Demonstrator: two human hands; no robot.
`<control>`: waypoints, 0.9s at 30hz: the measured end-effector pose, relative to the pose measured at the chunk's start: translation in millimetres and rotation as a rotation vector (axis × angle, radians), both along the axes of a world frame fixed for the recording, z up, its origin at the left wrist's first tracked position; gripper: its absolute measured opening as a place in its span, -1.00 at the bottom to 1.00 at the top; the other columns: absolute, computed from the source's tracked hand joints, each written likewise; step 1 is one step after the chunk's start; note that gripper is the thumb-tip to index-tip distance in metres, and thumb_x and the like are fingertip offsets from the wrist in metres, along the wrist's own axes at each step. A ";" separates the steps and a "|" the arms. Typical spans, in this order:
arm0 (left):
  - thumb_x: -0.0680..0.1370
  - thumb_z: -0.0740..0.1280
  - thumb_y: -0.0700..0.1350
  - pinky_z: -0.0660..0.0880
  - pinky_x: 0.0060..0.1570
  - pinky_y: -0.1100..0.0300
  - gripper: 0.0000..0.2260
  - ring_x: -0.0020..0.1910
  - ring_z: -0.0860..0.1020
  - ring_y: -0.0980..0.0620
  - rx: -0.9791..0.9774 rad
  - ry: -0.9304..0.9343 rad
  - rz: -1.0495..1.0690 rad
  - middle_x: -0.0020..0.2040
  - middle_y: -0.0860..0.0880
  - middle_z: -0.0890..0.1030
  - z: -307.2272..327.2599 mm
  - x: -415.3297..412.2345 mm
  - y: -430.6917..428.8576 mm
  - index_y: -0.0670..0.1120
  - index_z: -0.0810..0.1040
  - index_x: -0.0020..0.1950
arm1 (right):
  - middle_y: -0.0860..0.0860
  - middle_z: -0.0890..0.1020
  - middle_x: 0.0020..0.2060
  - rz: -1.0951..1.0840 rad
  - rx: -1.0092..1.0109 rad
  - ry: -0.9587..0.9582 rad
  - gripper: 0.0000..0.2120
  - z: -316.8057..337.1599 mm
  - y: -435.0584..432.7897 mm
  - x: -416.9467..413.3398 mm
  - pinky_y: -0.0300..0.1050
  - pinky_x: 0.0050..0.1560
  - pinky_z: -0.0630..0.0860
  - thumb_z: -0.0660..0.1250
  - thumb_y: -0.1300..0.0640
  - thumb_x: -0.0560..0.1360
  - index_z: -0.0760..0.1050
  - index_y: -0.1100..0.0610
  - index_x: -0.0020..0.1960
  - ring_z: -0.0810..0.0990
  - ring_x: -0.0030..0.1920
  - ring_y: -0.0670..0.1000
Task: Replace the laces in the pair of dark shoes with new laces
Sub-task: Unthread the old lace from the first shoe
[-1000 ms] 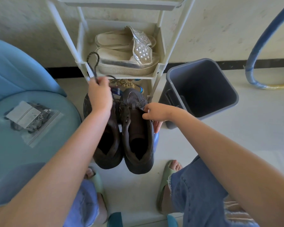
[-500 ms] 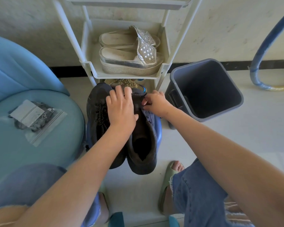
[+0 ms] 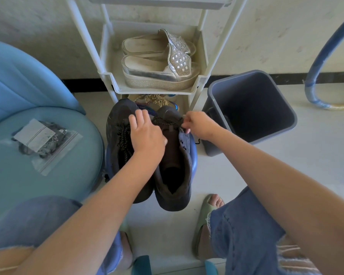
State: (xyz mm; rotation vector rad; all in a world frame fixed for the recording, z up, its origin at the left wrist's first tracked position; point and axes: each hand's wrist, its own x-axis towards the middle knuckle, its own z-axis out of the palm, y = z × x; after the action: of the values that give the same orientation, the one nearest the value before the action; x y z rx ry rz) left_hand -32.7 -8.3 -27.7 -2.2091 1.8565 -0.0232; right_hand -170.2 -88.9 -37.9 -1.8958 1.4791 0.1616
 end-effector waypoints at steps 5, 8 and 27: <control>0.62 0.13 -0.08 0.06 0.42 0.04 -0.71 0.38 0.17 -0.16 0.051 -0.031 -0.020 0.35 -0.15 0.24 -1.5 7.8 0.8 -0.13 0.55 0.22 | 0.17 0.63 0.00 -0.360 -0.142 0.053 -0.83 12.3 -13.3 -19.4 0.09 0.08 0.57 0.27 0.30 0.56 0.49 0.29 0.14 0.64 0.02 0.15; 0.58 0.16 -0.15 0.10 0.38 0.04 -0.75 0.35 0.19 -0.16 0.067 -0.015 0.023 0.34 -0.13 0.24 0.0 13.9 3.1 -0.11 0.57 0.15 | 0.12 0.61 0.00 -0.726 -0.298 -0.094 -0.79 26.6 -21.4 -39.7 -0.02 -0.14 0.63 0.22 0.31 0.58 0.43 0.26 0.20 0.67 -0.13 0.10; 0.60 0.21 0.04 0.34 -0.21 0.09 -0.66 0.04 0.58 -0.17 0.132 0.311 0.130 0.07 -0.16 0.58 -6.8 7.2 -12.4 -0.22 0.38 0.19 | 0.10 0.57 -0.01 0.029 0.007 -0.076 -0.76 -12.2 -6.1 3.6 0.06 0.23 0.42 0.35 0.04 0.53 0.53 0.19 0.09 0.49 0.15 0.15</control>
State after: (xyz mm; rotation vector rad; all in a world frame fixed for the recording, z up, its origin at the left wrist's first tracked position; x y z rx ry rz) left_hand -25.5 -20.7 -34.5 -2.3392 1.7941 0.4783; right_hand -166.6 -95.1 -50.1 -1.8979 1.3994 0.1072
